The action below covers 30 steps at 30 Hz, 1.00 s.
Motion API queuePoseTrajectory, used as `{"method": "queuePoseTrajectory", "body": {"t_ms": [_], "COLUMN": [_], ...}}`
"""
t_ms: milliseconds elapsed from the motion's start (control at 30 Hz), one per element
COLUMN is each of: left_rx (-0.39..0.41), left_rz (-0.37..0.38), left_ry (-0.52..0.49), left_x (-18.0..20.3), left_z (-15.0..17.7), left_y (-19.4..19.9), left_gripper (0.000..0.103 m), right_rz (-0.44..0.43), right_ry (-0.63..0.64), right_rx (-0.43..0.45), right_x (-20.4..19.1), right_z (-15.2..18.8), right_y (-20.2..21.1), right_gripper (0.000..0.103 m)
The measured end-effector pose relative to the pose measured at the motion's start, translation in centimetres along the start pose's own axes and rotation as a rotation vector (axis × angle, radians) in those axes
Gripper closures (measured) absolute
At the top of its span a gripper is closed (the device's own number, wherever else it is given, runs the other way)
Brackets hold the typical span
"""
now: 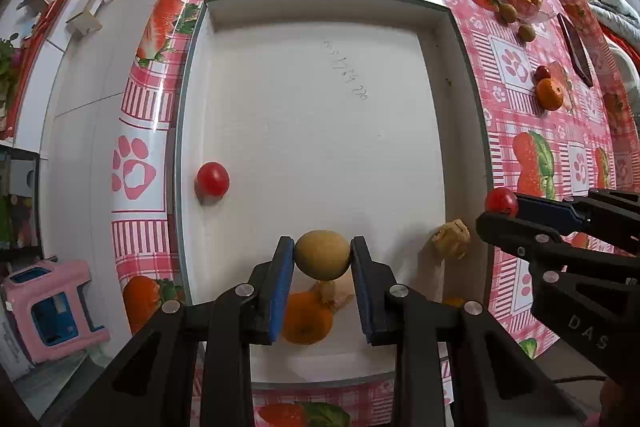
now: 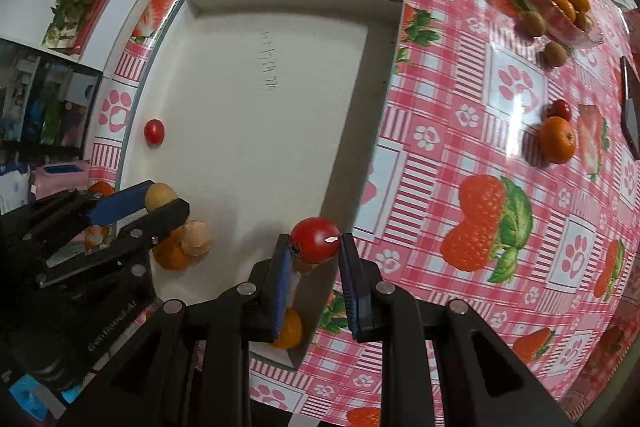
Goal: Organize fruits
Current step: 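Carry the held kiwi and tomato over the white tray, then open the left tool to drop the kiwi while the right tool releases the tomato, then move both open tools away from the tray toward the fruit on the cloth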
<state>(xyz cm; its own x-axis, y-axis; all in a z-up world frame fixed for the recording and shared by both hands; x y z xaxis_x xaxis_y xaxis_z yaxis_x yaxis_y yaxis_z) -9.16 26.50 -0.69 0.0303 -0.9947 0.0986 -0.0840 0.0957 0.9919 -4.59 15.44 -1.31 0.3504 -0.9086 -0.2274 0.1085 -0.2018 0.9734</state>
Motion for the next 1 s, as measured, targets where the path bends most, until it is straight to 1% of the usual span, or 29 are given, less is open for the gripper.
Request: {"method": "queuePoseTrajectory", "body": {"t_ms": [367,500,567,600,667,700,733,767,800,833,867,933,1000], "left_rx": [-0.024,-0.028,-0.031,-0.034,-0.039,-0.042,-0.046,-0.042,-0.034,-0.024,-0.022,-0.025,-0.026], "left_rz": [-0.015,-0.018,-0.021,-0.023,-0.027,-0.027,-0.033,-0.061,-0.072,-0.076,-0.071,-0.056,-0.072], "left_ry": [-0.014,-0.021,-0.022,-0.022,-0.022,-0.022,-0.018,-0.008,-0.001,0.013,0.021,0.032,0.029], "left_x": [0.6,0.9,1.0,1.1,1.1,1.0,1.1,0.7,0.3,0.0,-0.2,-0.3,-0.4], "left_z": [-0.3,-0.4,-0.3,-0.2,0.1,0.2,0.3,0.4,0.6,0.6,0.7,0.8,1.0], "left_y": [-1.5,-1.8,-2.0,-2.0,-2.2,-2.3,-2.4,-2.4,-2.3,-2.1,-2.0,-2.0,-1.9], "left_gripper": [0.073,0.073,0.072,0.072,0.072,0.068,0.064,0.05,0.041,0.038,0.037,0.037,0.037], "right_rz": [-0.008,-0.01,-0.015,-0.018,-0.029,-0.035,-0.022,-0.022,-0.03,-0.034,-0.048,-0.054,-0.037], "right_ry": [0.008,0.014,0.013,0.011,0.009,0.009,0.008,0.006,0.0,-0.008,-0.012,-0.016,-0.016], "right_rx": [-0.042,-0.045,-0.045,-0.047,-0.047,-0.046,-0.041,-0.039,-0.037,-0.035,-0.029,-0.02,-0.006], "right_x": [-2.0,-2.9,-2.7,-2.5,-2.1,-2.1,-2.0,-1.8,-1.7,-1.5,-1.6,-1.6,-1.4], "right_z": [-1.5,-1.7,-1.2,-1.1,-0.9,-0.9,-0.9,-1.0,-1.0,-1.0,-1.0,-1.0,-1.0], "right_y": [-2.8,-3.5,-3.5,-3.4,-3.5,-3.4,-3.4,-3.1,-3.0,-2.9,-2.7,-2.4,-2.1], "right_gripper": [0.077,0.077,0.077,0.076,0.072,0.063,0.063,0.062,0.06,0.055,0.053,0.046,0.039]}}
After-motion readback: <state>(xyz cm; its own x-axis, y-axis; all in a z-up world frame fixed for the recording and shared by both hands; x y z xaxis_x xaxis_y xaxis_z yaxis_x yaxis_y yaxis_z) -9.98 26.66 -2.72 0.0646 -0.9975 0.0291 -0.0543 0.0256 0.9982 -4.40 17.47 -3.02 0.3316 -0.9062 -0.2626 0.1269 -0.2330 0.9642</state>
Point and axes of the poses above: each gripper's, at about its wrist camera, not at the fingertips, and y roughly against the way its jaws point, x to its right, z to its underside, the point moved 8 cm from there along -y, roughly the way its jaws point
